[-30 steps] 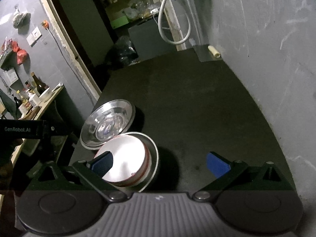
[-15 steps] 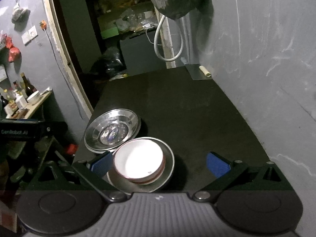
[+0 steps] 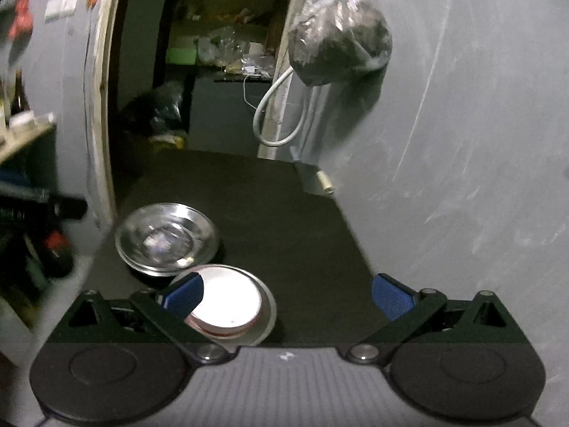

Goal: Organize plates and bowls

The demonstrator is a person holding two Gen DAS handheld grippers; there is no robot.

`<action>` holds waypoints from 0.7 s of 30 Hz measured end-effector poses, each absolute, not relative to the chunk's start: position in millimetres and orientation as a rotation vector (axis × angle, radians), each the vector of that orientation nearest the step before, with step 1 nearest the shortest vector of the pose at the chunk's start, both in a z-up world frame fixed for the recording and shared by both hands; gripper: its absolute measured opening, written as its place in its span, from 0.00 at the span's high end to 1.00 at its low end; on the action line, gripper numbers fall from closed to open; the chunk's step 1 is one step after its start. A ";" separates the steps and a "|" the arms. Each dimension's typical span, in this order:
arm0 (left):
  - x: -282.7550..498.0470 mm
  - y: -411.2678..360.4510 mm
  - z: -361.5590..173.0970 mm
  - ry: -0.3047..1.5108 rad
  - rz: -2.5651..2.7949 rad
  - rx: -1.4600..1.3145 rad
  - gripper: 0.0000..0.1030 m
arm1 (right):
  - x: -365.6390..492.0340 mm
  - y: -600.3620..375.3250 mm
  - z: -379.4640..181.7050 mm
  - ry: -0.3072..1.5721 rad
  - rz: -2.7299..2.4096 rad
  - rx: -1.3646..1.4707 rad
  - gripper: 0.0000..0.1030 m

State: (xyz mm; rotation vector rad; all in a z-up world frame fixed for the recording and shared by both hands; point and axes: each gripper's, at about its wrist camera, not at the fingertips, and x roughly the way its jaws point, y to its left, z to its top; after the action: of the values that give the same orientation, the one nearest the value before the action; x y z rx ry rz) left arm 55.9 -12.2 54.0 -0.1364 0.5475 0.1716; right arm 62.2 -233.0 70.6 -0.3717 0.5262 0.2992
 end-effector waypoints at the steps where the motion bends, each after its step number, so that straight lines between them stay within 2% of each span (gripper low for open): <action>1: 57.1 -12.2 53.7 0.555 0.178 -0.138 0.01 | 59.0 -229.7 71.3 0.518 0.297 -0.405 0.00; 13: 78.4 -25.0 37.0 0.668 0.182 -0.108 0.01 | 83.8 -240.8 53.2 0.682 0.330 -0.375 0.00; 21: 111.0 -31.3 11.8 0.868 0.240 -0.081 0.01 | 122.0 -252.4 33.6 0.840 0.346 -0.328 0.00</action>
State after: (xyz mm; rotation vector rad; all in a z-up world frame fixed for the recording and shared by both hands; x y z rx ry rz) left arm 111.0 -31.3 11.8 -0.0808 0.8680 0.2395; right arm 122.0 -252.4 33.6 -0.3275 0.8395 0.3458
